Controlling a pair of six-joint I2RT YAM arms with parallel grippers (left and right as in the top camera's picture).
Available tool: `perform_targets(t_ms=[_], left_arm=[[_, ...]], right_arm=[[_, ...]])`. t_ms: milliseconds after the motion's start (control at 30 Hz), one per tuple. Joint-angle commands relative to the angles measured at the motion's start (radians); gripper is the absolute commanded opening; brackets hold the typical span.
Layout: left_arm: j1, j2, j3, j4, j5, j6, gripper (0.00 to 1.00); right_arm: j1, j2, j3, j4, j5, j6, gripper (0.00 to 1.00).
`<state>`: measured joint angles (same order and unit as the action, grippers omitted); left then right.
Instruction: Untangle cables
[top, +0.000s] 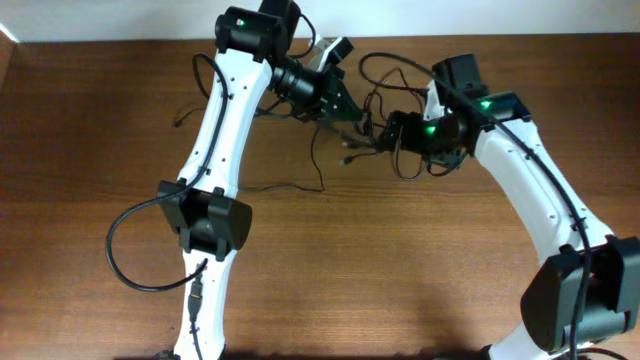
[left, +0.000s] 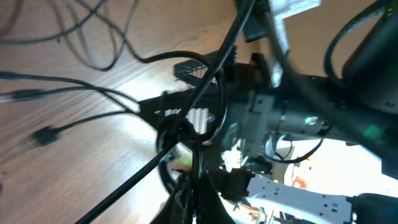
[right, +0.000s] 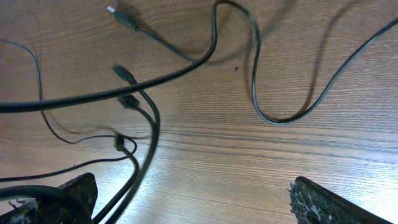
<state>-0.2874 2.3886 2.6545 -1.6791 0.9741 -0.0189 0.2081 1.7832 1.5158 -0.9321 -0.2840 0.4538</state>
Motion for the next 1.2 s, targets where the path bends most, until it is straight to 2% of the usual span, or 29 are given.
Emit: perform_targets(t_ms=[0, 167, 433, 500, 633, 800, 900, 1000, 1067, 1100, 1167], left_arm=[[0.089, -0.038, 0.021, -0.01, 0.02, 0.012, 0.0], [0.136, -0.038, 0.02, -0.01, -0.078, 0.004, 0.0], [0.145, -0.038, 0.02, -0.01, -0.286, -0.031, 0.0], [0.145, -0.038, 0.02, -0.01, -0.41, -0.077, 0.0], [0.145, -0.038, 0.018, -0.01, -0.729, -0.259, 0.0], [0.145, -0.038, 0.017, -0.01, -0.882, -0.332, 0.0], [0.145, -0.038, 0.017, -0.009, -0.92, -0.342, 0.0], [0.143, -0.038, 0.017, -0.009, -0.899, -0.379, 0.0], [0.136, -0.038, 0.017, -0.008, -0.816, -0.381, 0.0], [0.125, -0.038, 0.017, 0.0, -0.726, -0.371, 0.0], [0.108, -0.038, 0.017, 0.027, -0.601, -0.293, 0.0]], right_arm=[[-0.103, 0.026, -0.026, -0.04, 0.157, 0.034, 0.98], [-0.15, 0.026, -0.026, -0.053, 0.191, 0.034, 0.98], [-0.183, 0.026, -0.026, -0.051, 0.115, 0.034, 0.99], [-0.183, 0.026, -0.026, -0.052, 0.115, 0.034, 0.98], [-0.191, 0.026, -0.026, -0.053, 0.117, 0.039, 0.98], [-0.218, 0.026, -0.026, -0.061, 0.138, 0.06, 0.98], [-0.232, 0.026, -0.026, -0.068, 0.137, 0.06, 0.98], [-0.234, 0.026, -0.026, -0.068, 0.124, 0.06, 0.98], [-0.234, 0.026, -0.026, -0.066, 0.079, 0.06, 0.98], [-0.234, 0.026, -0.026, -0.057, 0.024, 0.045, 0.98], [-0.234, 0.026, -0.026, -0.046, -0.031, 0.021, 0.98]])
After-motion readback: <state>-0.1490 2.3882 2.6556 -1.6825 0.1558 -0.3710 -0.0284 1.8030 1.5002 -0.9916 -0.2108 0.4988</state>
